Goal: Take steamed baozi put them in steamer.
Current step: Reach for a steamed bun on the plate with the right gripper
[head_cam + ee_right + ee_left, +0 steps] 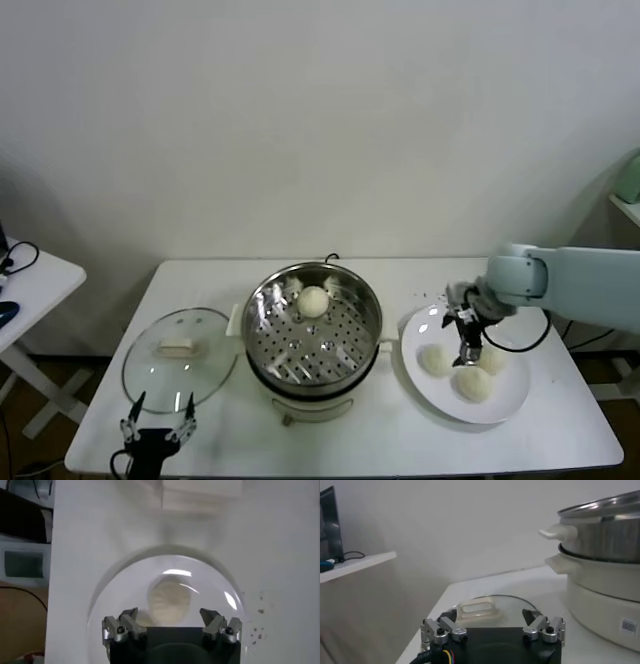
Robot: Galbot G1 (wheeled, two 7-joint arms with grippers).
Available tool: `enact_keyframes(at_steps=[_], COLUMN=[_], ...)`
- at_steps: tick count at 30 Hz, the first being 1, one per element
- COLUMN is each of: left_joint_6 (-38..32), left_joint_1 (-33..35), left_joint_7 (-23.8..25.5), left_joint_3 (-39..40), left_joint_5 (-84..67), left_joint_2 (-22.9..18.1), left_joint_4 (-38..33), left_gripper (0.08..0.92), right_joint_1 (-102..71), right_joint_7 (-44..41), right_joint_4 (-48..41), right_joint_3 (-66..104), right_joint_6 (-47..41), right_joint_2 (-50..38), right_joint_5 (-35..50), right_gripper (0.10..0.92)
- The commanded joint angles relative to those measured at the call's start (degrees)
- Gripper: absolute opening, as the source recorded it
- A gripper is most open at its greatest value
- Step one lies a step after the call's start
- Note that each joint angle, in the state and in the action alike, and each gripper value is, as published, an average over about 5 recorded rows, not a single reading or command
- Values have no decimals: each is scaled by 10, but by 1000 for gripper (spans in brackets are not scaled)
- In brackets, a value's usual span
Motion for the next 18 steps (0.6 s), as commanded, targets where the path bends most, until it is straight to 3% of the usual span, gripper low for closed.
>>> enact_keyframes(at_steps=[1,14,18], left_joint_6=[-1,-4,-4], left_joint_1=[1,2,1], left_joint_7=[0,-2,-2], left_joint_3=[-4,-7,-8], left_joint_5=[1,4,3], left_joint_2=[0,-1,0], left_joint_4=[5,12,12], left_gripper=[823,823,823], right_joint_1=[-146,-188,-195], right_joint_7=[18,21,19], right_joint_4=[-58,-102,-104], right_joint_3=[95,141,148], right_joint_6=[-44,-40,-42], right_joint_2=[8,36,40], right_joint_5=[-51,-82,-82], right_gripper=[823,820,778])
